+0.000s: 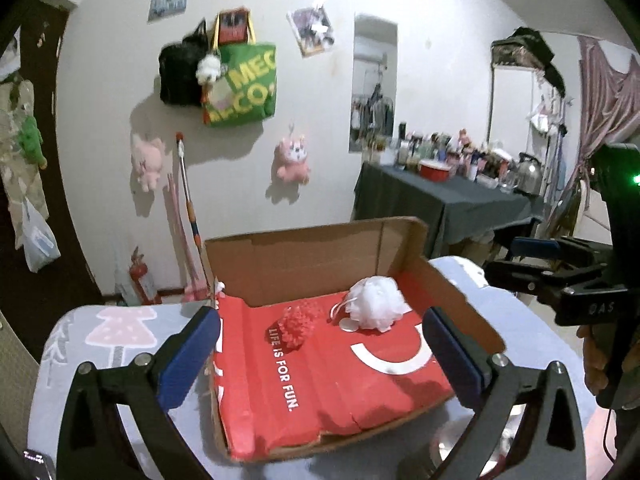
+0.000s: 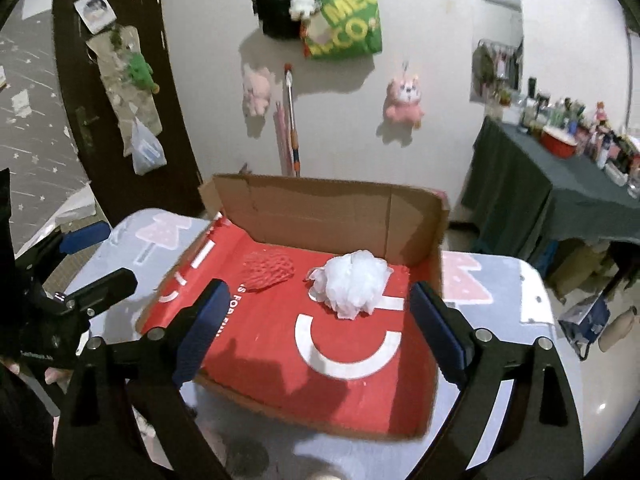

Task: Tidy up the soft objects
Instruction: 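Withdraw both tools from the box back toward the remaining items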

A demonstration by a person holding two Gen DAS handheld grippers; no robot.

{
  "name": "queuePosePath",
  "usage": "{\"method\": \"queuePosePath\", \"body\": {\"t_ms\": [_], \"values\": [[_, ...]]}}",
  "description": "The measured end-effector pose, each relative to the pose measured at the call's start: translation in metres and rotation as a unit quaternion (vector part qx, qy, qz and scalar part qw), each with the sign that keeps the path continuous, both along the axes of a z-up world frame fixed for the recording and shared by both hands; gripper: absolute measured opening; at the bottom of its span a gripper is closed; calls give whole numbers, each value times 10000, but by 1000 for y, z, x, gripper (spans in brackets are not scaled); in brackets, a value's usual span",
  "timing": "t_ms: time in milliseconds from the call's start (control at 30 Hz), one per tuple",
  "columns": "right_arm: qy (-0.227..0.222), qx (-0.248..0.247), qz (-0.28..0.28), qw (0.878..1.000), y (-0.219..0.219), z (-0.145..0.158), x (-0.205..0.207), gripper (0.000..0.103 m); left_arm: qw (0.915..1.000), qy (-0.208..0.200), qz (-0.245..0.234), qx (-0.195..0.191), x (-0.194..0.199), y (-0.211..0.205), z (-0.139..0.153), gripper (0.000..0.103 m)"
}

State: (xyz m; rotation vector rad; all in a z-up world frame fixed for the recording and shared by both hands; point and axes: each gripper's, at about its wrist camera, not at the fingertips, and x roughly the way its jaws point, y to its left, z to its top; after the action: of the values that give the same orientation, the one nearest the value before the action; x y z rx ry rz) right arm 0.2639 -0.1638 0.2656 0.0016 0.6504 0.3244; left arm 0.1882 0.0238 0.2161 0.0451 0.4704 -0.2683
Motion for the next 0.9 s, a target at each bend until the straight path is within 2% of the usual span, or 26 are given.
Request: {"method": "queuePosePath", "body": {"t_ms": [300,467,700,833,900], "values": [[-931,-24,-19,9957,-5,11,-106,96,9973,-727,-10,-44,-91,-7,-3,103],[-1246,119,-5,9921,-4,1,-159,100,9957,-909,31,-157,-131,-10,-18,103],[-1687,-66,-361,9850,1,-30,-219,100,9952,-911,206,-288,-171,-12,-53,103],[-1596,8,-601,9853,-2,-59,-230,100,9954,-860,377,-187,-182,-16,-82,103],[-1465,2,-743,9864,-2,-78,-232,100,9960,-712,481,-256,-182,-16,-99,103]]}}
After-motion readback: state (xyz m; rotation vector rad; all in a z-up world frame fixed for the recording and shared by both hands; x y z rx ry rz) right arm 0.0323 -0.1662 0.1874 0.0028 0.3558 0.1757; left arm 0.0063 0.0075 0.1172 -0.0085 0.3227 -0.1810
